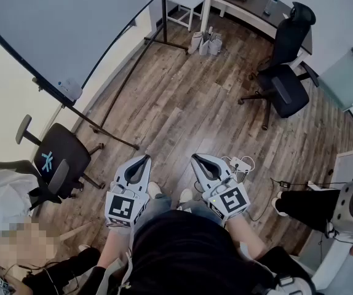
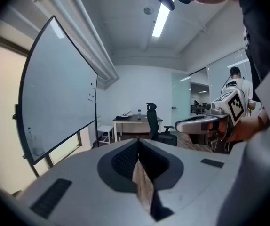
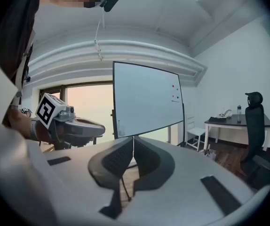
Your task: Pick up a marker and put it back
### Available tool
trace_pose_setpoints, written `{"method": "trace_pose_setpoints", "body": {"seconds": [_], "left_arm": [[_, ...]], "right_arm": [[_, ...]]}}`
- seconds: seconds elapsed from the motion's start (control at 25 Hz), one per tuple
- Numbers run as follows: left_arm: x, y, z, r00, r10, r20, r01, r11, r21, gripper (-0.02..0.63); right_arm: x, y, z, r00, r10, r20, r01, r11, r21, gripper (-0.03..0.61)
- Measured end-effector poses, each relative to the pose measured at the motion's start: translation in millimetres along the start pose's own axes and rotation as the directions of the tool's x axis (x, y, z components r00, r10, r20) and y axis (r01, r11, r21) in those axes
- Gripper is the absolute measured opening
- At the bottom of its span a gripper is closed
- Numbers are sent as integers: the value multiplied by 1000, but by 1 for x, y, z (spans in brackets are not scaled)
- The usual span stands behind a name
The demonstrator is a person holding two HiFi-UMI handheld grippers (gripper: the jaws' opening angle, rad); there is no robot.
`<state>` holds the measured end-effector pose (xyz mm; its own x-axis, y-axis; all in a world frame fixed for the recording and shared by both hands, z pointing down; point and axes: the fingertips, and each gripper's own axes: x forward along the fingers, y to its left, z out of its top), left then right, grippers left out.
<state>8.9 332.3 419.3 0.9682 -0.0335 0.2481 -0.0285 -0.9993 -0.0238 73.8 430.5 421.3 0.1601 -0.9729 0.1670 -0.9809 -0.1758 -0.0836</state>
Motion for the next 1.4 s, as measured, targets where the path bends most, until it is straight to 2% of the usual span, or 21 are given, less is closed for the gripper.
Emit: {"method": "trace_pose_setpoints", "body": {"seconds": [0.2,0.4,0.52,0.64,1.0,1.16,1.4], "left_arm": [[5,-5,1,999,-44,11,44,999,16,9],[5,10,0,997,-76,13,75,997,9,9],[2,29,0,998,-66,22,66,998,5,9],[-6,55,-3,998,-56,33,56,998,-8,9],[-26,119,-23,996,-69,61,71,997,-29,9],[-29,146,-35,997,-54,47,57,997,-58,9],[-10,189,-39,1000,-6,15,7,998,-60,9]], "right_arm": [[-4,-2,5,1000,-23,0,23,1000,5,17],[12,1,17,1000,-27,12,28,1000,-3,18],[29,4,24,999,-42,19,43,999,-18,21],[51,12,30,998,-51,19,52,998,-29,101],[117,40,35,998,-69,1,69,995,-66,100],[144,43,36,998,-64,-12,63,996,-69,100],[193,29,38,1000,-21,-20,20,998,-57,100]]}}
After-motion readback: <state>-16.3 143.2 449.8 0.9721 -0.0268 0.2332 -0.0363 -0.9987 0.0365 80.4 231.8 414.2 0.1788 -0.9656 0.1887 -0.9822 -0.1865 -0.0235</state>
